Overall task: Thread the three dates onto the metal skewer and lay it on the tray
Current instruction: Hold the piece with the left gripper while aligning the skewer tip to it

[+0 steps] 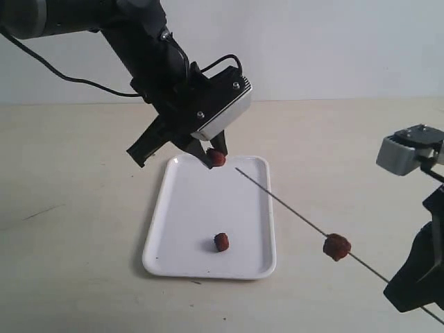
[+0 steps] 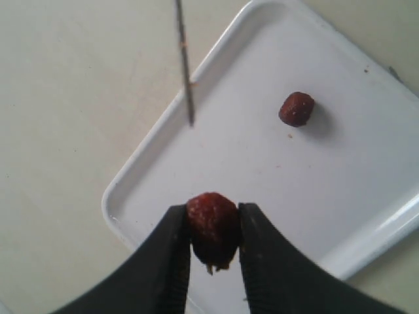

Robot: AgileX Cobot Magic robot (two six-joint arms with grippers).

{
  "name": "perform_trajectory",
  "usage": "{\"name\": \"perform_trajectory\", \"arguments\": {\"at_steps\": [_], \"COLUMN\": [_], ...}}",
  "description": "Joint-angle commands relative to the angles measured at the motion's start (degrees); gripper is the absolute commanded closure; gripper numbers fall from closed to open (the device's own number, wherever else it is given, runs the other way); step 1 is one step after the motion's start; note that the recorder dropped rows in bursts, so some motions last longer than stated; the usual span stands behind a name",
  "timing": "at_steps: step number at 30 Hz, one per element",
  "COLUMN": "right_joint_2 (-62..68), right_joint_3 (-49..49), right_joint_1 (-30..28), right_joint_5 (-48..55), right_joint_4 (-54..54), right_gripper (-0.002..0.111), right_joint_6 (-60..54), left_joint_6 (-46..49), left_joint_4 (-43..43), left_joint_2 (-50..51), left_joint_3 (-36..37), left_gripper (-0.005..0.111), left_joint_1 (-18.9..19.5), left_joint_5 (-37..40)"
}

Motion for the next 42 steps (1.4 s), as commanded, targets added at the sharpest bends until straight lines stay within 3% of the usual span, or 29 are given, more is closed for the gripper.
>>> {"name": "perform_trajectory", "arguments": {"at_steps": [1, 17, 42], "right_joint_2": [2.1, 3.2, 3.3], "right_joint_3": [0.1, 0.0, -1.6], "right_joint_1": [0.8, 0.8, 0.8], "right_joint_5": [0.0, -5.6, -2.5], "right_joint_4": [-0.9, -0.7, -0.3], "right_gripper": [0.108, 0.108, 0.108], "right_joint_6": [-1.0, -1.0, -1.9], "left_joint_6": [0.2, 1.5, 1.6], "left_joint_4": [-1.0, -3.5, -3.5], "left_joint_2": [-0.9, -1.0, -1.0], "left_joint_3": [0.1, 0.1, 0.1], "left_gripper": [0.080, 0.080, 0.080], "left_joint_1": [0.1, 0.1, 0.1], "left_joint_5": [0.7, 1.0, 0.9]}}
